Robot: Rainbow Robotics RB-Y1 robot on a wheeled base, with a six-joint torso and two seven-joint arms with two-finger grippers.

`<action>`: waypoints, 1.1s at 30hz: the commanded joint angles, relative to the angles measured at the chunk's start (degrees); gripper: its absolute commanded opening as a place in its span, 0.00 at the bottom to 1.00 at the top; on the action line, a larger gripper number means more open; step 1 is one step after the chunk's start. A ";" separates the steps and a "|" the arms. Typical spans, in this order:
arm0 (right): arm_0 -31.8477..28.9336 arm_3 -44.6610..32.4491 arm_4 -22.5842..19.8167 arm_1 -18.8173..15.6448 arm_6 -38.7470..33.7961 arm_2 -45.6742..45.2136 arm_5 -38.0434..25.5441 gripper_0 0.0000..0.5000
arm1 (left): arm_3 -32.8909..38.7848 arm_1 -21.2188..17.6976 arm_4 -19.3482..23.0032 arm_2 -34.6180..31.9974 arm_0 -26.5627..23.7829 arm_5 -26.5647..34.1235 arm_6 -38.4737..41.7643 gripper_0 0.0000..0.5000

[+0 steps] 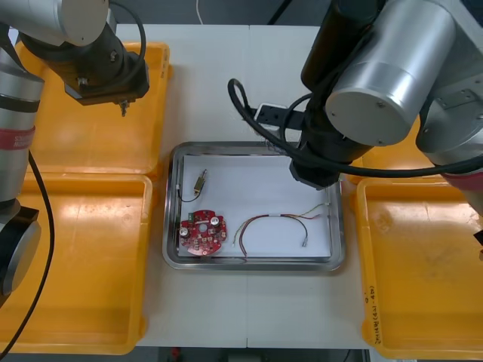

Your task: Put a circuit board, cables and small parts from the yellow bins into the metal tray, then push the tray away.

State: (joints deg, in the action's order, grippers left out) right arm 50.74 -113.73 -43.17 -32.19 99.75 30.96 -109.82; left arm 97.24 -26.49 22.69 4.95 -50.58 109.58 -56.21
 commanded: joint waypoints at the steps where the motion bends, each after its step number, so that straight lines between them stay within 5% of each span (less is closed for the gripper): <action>1: 2.79 1.85 0.54 1.16 2.73 4.37 0.66 0.00 | 2.16 0.39 -0.01 -1.61 0.31 0.42 4.26 0.00; 19: 3.40 11.69 3.88 3.01 16.18 9.20 12.70 0.00 | 2.16 0.39 0.25 -1.61 0.40 0.42 4.17 0.00; 33: 3.40 18.37 5.82 4.06 17.67 14.12 17.88 0.00 | 2.16 0.39 0.25 -1.70 0.31 0.42 4.09 0.00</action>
State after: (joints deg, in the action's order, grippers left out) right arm 51.76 -96.03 -37.88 -29.73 115.08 44.29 -92.62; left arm 97.25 -26.49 22.71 4.95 -50.56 109.59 -56.21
